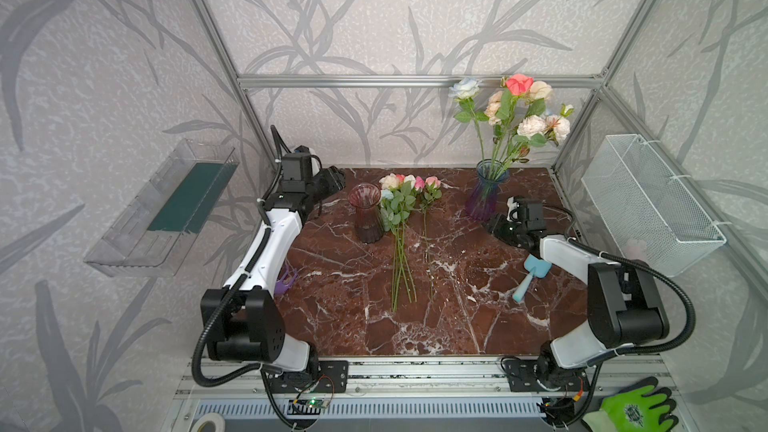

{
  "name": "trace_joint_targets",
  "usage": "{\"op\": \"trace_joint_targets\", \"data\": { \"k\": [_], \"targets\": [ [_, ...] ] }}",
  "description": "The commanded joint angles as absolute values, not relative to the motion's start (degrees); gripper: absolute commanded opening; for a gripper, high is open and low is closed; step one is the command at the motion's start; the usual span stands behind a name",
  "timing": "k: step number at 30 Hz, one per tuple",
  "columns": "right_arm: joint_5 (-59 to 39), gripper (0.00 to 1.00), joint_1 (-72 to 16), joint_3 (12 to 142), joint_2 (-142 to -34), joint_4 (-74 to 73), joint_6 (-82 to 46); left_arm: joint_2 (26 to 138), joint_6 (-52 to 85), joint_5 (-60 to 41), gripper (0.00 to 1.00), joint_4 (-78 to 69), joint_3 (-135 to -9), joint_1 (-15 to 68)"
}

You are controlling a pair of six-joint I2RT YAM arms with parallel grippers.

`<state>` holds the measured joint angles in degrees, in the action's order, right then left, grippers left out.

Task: Arrange the flowers into the vase
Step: 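Grasp the red glass vase rim with the left gripper while the right gripper withdraws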

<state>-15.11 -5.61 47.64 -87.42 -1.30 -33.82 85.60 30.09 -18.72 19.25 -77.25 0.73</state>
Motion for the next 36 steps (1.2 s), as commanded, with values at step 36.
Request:
{"op": "trace_joint_targets", "data": {
  "k": [36],
  "targets": [
    [-3.87, 0.60, -23.86, 47.37, -64.03, 14.44, -28.56, 102.73, 16.63, -17.56, 0.28, 49.63, -97.26, 5.19]
  ]
}}
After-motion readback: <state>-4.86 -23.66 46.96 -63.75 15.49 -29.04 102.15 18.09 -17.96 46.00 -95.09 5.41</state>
